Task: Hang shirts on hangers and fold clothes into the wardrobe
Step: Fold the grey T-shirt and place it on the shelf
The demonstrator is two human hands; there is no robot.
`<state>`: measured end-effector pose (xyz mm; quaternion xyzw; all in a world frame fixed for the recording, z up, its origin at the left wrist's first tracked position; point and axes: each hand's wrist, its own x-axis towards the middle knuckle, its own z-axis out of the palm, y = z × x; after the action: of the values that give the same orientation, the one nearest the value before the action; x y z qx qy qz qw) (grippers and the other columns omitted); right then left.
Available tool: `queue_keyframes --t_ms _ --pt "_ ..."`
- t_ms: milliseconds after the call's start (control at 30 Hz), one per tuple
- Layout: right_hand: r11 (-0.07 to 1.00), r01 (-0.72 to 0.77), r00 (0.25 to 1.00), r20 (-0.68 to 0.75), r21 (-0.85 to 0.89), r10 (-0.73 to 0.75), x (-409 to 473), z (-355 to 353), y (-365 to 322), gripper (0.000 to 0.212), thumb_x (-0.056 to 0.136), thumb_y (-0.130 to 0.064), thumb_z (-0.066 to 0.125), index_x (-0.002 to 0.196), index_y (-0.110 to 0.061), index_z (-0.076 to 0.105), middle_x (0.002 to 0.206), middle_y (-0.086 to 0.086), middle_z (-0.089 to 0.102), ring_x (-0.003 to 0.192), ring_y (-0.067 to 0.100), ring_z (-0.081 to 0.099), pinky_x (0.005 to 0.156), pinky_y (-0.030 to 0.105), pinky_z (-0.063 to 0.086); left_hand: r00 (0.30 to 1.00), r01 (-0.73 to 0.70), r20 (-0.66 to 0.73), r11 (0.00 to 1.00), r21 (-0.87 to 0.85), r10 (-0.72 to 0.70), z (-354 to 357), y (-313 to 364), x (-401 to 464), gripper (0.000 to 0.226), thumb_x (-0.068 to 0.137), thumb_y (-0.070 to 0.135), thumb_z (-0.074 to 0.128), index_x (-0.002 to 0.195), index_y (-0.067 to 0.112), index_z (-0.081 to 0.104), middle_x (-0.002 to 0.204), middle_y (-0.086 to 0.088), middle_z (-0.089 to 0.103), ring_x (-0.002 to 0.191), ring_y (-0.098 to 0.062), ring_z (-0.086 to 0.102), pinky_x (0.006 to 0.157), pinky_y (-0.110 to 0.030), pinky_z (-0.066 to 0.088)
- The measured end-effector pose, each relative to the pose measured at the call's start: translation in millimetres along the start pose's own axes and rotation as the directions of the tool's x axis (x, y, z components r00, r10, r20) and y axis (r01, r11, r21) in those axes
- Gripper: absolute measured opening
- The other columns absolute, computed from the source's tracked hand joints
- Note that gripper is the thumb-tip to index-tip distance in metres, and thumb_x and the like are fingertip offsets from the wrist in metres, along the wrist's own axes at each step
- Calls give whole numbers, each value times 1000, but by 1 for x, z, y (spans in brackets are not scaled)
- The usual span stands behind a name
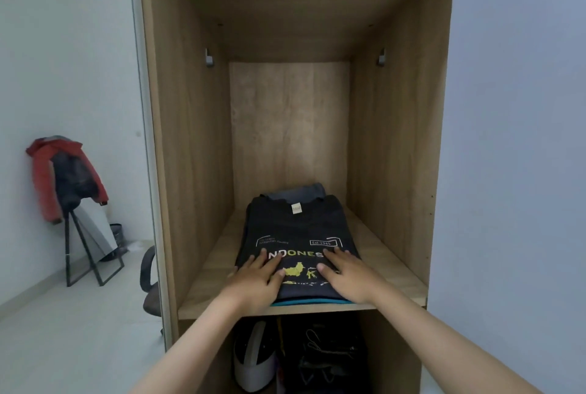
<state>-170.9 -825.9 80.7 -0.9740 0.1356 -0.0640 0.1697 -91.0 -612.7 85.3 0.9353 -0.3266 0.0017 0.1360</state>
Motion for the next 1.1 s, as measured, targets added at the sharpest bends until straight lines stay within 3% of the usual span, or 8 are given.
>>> queue_keyframes --t_ms 167,333,433,567,633,867,967,1100 --pt "1000 -30 998 -48 -10 29 -12 1 13 74 89 -71 17 151 -30 17 160 -6 9 147 18 9 116 50 18 999 19 -30 996 -84 -22 2 -10 -13 57 97 54 19 150 33 10 160 1 2 147 -18 2 117 -35 13" --pt "993 36 898 -440 117 19 -47 22 18 53 98 -51 30 138 -23 47 148 -1 43 132 18 44 103 38 40 904 13 -426 997 -76 -44 29 -21 -54 56 96 51 21 142 25 40 151 4 35 131 -16 44 98 -32 45" --pt "985 67 829 -559 160 35 -74 38 16 47 99 -43 35 137 -19 49 146 0 45 135 17 40 113 44 24 841 -14 -541 999 -53 -17 45 -24 -82 58 90 45 27 138 17 45 146 -2 43 125 -23 51 104 -44 38" --pt "948 87 808 -578 306 113 -128 56 5 47 97 -31 48 142 -19 41 152 -4 35 142 12 27 118 43 11 855 -30 -508 967 -252 -106 63 -13 -125 57 93 29 50 146 20 30 154 1 26 141 -19 25 115 -39 22" --pt "908 124 810 -570 399 140 -163 62 -5 50 95 -26 52 143 -20 40 150 -6 37 140 11 30 119 43 17 878 -77 -469 938 -339 -97 71 2 -151 59 93 29 51 147 21 26 154 3 27 142 -14 21 115 -33 21" --pt "820 190 804 -565 540 185 -287 53 -11 48 90 -20 61 135 -30 48 132 -21 50 125 -2 47 98 5 31 884 -347 -455 799 -491 104 74 85 -221 54 91 27 56 141 30 34 133 19 44 119 9 40 95 -11 34" --pt "806 226 719 -652 547 241 -339 34 2 45 88 -18 63 126 -39 50 126 -24 56 115 -4 55 97 12 38 869 -456 -446 694 -557 213 71 130 -251 46 91 25 56 134 34 42 125 25 49 115 15 44 88 0 34" --pt "825 293 479 -821 484 311 -408 0 13 33 86 -32 63 117 -40 55 120 -18 62 109 2 60 94 16 46 796 -605 -449 566 -559 407 71 188 -288 41 92 23 55 131 30 46 124 23 51 114 11 46 90 0 32"
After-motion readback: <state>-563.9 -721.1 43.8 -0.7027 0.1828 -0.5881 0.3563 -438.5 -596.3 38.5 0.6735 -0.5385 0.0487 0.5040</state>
